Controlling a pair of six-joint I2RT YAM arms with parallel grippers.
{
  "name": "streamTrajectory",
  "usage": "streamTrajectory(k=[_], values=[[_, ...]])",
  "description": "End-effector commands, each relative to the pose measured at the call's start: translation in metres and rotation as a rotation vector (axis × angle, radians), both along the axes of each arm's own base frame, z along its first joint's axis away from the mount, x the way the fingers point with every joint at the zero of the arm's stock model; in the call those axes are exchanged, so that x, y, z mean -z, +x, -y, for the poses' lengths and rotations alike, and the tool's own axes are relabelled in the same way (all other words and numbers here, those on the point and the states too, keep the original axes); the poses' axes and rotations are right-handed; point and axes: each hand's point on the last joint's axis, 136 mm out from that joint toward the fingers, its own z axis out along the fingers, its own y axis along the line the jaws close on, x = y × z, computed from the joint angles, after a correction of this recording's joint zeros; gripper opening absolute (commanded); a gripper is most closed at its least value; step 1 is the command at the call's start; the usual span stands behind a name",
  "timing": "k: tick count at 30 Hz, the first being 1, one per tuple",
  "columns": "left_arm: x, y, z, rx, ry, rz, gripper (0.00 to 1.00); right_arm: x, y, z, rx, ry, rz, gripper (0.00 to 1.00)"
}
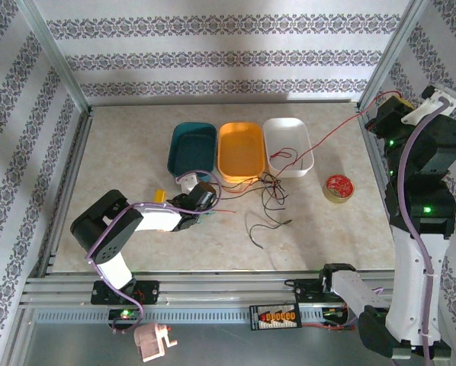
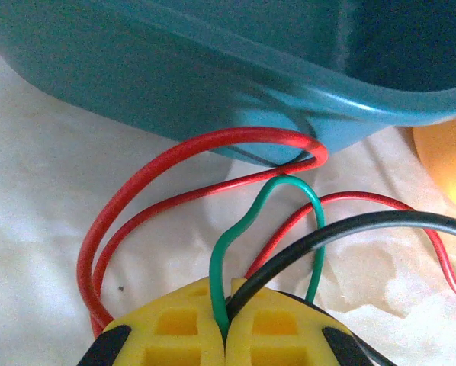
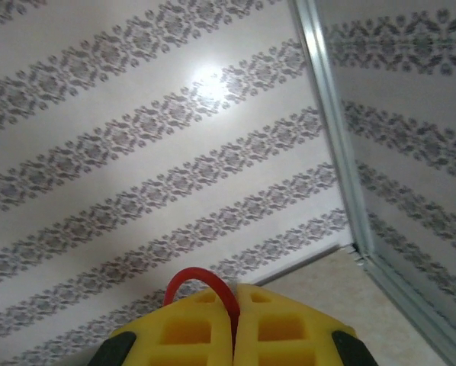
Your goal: Untangle the cables
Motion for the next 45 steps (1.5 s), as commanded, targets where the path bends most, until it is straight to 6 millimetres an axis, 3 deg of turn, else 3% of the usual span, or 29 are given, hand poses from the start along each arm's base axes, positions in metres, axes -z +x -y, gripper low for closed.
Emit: streamTrajectory(k=[1, 8, 14, 17, 19, 23, 25, 29, 31, 33, 35, 37, 42, 45], values=[[0.022, -0.020, -0.037, -0.075, 0.121, -0.111, 0.00, -0.039, 0.002, -0.014, -0.098, 0.039, 0.146, 0.00], [0.026, -0.023, -0.045, -0.097, 0.133, -0.132, 0.00, -0.081, -0.004, -0.019, -0.138, 0.066, 0.329, 0.00], [0.027, -0.023, -0.047, -0.109, 0.142, -0.139, 0.00, -0.084, -0.001, -0.028, -0.198, 0.077, 0.374, 0.00], [0.026, -0.021, -0.044, -0.098, 0.139, -0.138, 0.00, -0.078, 0.010, -0.043, -0.294, 0.096, 0.333, 0.00], [0.023, -0.017, -0.039, -0.076, 0.132, -0.128, 0.00, -0.057, 0.028, -0.060, -0.395, 0.153, 0.228, 0.00], [0.015, -0.008, -0.022, -0.019, 0.104, -0.093, 0.00, 0.032, 0.059, -0.104, -0.476, 0.219, -0.009, 0.00], [0.010, -0.005, -0.013, 0.017, 0.085, -0.071, 0.00, 0.079, 0.062, -0.124, -0.454, 0.184, -0.117, 0.00], [0.005, -0.001, 0.007, 0.087, 0.039, -0.038, 0.00, 0.169, 0.061, -0.143, -0.378, 0.173, -0.315, 0.00], [0.003, 0.000, 0.015, 0.115, 0.015, -0.029, 0.00, 0.196, 0.058, -0.151, -0.371, 0.163, -0.369, 0.00], [0.001, 0.002, 0.022, 0.142, -0.002, -0.021, 0.00, 0.209, 0.058, -0.160, -0.396, 0.159, -0.397, 0.00], [0.001, 0.001, 0.025, 0.153, -0.002, -0.024, 0.00, 0.205, 0.059, -0.170, -0.448, 0.164, -0.386, 0.00], [0.001, 0.002, 0.028, 0.159, 0.000, -0.025, 0.00, 0.186, 0.060, -0.185, -0.539, 0.161, -0.335, 0.00], [0.006, 0.001, 0.029, 0.162, -0.003, -0.040, 0.00, 0.125, 0.054, -0.217, -0.750, 0.187, -0.185, 0.00], [0.007, 0.000, 0.029, 0.161, 0.000, -0.045, 0.00, 0.090, 0.051, -0.219, -0.802, 0.238, -0.096, 0.00]])
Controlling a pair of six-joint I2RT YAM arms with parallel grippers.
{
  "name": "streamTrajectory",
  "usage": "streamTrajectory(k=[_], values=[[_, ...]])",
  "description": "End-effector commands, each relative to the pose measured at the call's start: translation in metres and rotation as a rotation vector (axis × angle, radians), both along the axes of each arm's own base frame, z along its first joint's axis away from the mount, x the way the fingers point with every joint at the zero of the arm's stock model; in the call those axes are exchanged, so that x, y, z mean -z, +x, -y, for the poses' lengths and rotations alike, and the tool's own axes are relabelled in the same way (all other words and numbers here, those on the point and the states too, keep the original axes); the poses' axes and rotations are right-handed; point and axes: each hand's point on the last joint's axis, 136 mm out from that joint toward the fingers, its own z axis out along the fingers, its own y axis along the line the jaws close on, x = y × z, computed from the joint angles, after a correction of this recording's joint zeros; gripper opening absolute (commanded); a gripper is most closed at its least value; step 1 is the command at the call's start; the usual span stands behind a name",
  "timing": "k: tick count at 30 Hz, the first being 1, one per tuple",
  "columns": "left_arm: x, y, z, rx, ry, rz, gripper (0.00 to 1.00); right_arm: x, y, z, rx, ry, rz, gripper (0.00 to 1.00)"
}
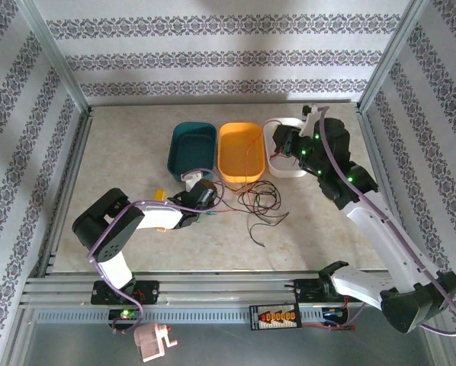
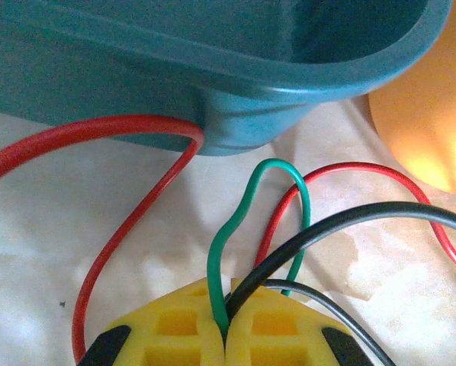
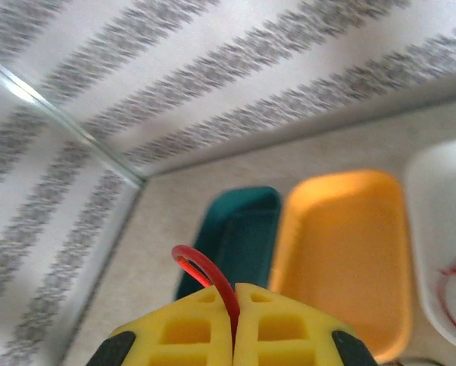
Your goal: Untangle the cables
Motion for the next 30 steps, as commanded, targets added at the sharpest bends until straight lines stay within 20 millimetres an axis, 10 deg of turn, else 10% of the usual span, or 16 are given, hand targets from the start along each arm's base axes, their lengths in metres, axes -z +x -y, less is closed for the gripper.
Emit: streamTrajectory(k=[1, 8, 15, 30], values=[[0.008, -0.004, 0.009, 0.043, 0.008, -0.028, 0.00, -0.068, -0.008, -0.010, -0.099, 0.136, 0.163, 0.00], [0.012, -0.006, 0.007, 0.046, 0.021, -0.041, 0.00, -0.140, -0.014, 0.026, -0.036, 0.315, 0.306, 0.00], [0.013, -0.006, 0.007, 0.043, 0.019, -0.044, 0.00, -0.169, -0.025, 0.063, 0.096, 0.341, 0.426, 0.00], [0.012, -0.005, 0.010, 0.049, 0.009, -0.040, 0.00, -0.096, 0.087, 0.117, 0.454, 0.107, 0.264, 0.00]])
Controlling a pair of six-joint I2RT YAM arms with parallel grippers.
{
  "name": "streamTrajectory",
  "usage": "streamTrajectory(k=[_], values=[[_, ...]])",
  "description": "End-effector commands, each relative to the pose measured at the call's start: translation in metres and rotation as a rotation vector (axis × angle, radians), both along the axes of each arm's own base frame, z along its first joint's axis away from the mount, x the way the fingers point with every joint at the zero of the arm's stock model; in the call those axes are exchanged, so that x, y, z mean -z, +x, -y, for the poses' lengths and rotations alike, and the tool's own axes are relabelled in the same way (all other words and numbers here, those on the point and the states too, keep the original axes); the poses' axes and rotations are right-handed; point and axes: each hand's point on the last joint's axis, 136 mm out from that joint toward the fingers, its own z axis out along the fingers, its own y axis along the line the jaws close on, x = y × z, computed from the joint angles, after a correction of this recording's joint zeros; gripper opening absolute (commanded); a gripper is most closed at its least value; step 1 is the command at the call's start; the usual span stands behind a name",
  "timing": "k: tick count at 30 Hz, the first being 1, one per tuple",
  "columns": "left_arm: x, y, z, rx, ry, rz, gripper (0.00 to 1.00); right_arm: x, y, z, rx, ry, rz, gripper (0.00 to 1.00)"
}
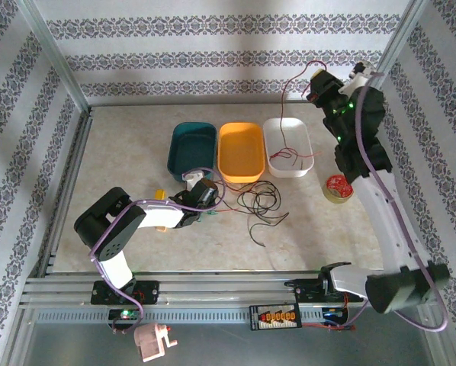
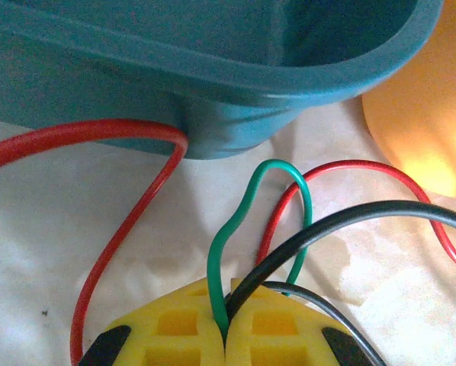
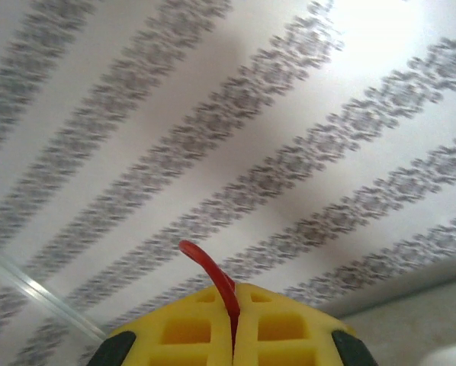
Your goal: Untangle the cables
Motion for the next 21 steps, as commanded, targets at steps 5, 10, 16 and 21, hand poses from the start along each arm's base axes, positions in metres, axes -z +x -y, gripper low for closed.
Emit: streamTrajectory(k=[5, 10, 16, 21], values=[[0.014, -0.008, 0.007, 0.048, 0.011, -0.043, 0.00, 0.014, 0.027, 0.027, 0.145, -0.118, -0.033, 0.00], [0.016, -0.007, 0.010, 0.055, 0.011, -0.048, 0.00, 0.048, 0.038, 0.037, 0.210, -0.182, -0.109, 0.00], [0.015, -0.006, 0.010, 0.054, 0.007, -0.046, 0.00, 0.123, 0.040, 0.045, 0.337, -0.316, -0.305, 0.00], [0.015, -0.006, 0.010, 0.053, 0.010, -0.046, 0.00, 0.193, 0.039, 0.036, 0.305, -0.381, -0.489, 0.00]])
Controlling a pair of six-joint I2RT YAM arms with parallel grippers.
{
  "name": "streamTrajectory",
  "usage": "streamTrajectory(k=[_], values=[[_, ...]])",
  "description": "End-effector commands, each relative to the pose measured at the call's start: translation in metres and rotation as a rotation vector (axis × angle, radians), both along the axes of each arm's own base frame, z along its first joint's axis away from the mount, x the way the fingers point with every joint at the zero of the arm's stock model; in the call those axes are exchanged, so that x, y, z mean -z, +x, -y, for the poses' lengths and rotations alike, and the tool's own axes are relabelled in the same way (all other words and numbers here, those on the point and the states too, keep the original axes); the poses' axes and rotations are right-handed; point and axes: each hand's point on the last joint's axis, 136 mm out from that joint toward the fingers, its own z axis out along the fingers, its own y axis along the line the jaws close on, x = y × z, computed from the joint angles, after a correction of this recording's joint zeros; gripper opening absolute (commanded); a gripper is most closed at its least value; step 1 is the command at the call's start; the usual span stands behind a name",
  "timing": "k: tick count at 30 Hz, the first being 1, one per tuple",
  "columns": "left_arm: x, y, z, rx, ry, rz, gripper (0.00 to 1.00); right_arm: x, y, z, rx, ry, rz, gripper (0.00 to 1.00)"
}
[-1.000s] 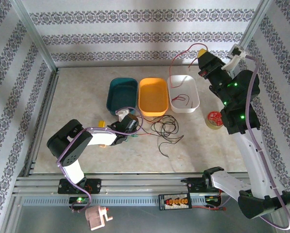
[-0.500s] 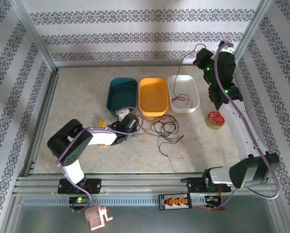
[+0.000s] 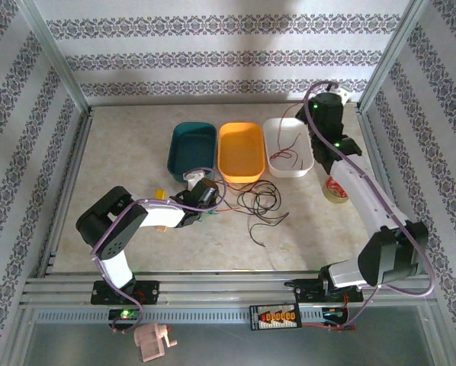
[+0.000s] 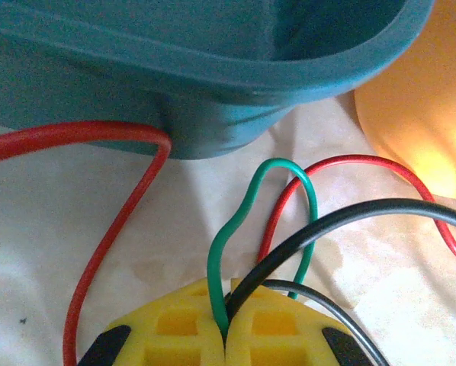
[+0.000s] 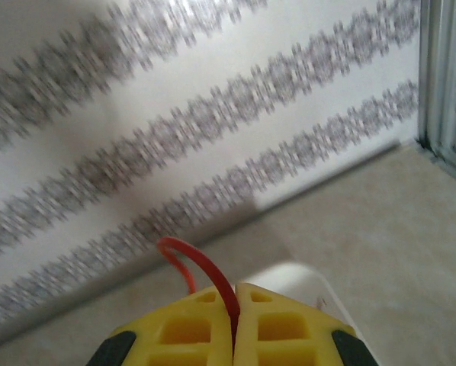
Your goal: Untangle the cables
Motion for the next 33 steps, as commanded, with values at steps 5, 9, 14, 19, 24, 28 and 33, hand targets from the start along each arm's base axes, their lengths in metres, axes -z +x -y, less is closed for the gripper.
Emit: streamTrajectory(k=[5, 9, 14, 19, 24, 28, 33], values=[[0.013, -0.008, 0.005, 0.044, 0.024, -0.043, 0.00, 0.103, -0.012, 0.007, 0.063, -0.059, -0.319, 0.00], [0.014, -0.009, 0.005, 0.045, 0.025, -0.046, 0.00, 0.137, -0.016, 0.013, 0.113, -0.063, -0.434, 0.00], [0.013, -0.009, 0.004, 0.043, 0.027, -0.043, 0.00, 0.155, -0.025, 0.034, 0.252, -0.085, -0.502, 0.00], [0.015, -0.009, 0.004, 0.046, 0.027, -0.048, 0.00, 0.160, -0.031, 0.055, 0.368, -0.091, -0.513, 0.00], [0.015, -0.009, 0.005, 0.046, 0.028, -0.048, 0.00, 0.158, -0.031, 0.068, 0.454, -0.097, -0.516, 0.00], [0.016, -0.008, 0.006, 0.049, 0.026, -0.052, 0.00, 0.158, -0.023, 0.067, 0.467, -0.102, -0.521, 0.00], [0.019, -0.008, 0.007, 0.053, 0.027, -0.058, 0.00, 0.165, -0.013, 0.061, 0.477, -0.099, -0.548, 0.00]])
